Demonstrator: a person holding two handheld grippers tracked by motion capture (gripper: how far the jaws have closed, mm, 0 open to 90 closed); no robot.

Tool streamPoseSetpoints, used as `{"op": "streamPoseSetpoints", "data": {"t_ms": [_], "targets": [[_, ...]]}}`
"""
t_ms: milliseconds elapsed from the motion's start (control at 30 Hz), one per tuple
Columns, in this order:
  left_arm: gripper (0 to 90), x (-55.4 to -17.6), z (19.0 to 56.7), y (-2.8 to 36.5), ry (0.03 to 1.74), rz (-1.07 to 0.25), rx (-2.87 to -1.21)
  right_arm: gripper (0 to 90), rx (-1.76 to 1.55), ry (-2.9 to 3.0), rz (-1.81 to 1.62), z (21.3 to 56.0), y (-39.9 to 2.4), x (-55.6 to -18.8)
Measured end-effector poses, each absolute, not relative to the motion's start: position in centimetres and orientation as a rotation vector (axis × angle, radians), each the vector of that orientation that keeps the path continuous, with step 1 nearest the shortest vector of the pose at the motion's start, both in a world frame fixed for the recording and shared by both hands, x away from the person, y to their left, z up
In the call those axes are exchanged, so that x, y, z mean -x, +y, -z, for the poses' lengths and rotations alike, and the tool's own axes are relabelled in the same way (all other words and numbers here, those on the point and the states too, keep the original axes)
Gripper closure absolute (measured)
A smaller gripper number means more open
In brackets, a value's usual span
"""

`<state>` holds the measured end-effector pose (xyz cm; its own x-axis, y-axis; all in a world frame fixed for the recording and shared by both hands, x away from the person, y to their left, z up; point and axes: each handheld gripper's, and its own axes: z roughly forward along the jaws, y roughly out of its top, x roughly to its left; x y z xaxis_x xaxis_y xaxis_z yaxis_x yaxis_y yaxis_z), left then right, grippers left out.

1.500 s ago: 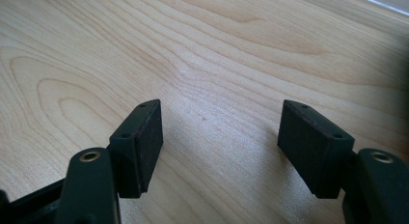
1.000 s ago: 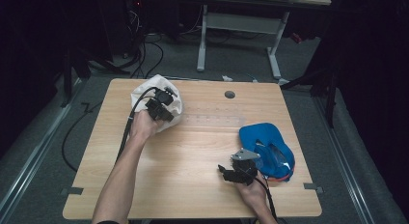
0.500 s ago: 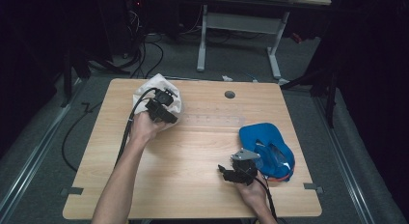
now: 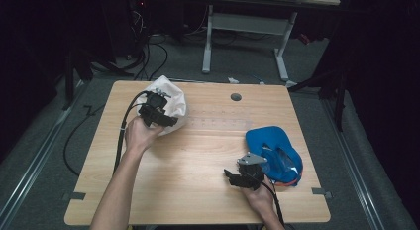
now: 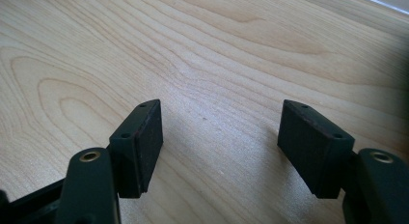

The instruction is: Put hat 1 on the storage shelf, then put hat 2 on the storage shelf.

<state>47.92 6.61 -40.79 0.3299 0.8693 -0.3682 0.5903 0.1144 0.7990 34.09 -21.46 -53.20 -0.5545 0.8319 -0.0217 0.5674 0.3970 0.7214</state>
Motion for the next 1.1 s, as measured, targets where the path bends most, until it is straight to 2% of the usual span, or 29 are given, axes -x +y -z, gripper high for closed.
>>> {"op": "streamPoseSetpoints", "data": {"t_ms": [600, 1100], "targets": [[38.1, -43.0, 40.0, 9.5, 1.316, -0.318, -1.399, 32.9, -1.213, 2.278, -0.955, 53.2, -21.4, -34.1], [36.0, -38.4, 44.0, 9.9, 1.321, -0.234, -1.327, 33.1, -1.213, 2.279, -0.958, 53.2, -21.4, -34.1]]}}
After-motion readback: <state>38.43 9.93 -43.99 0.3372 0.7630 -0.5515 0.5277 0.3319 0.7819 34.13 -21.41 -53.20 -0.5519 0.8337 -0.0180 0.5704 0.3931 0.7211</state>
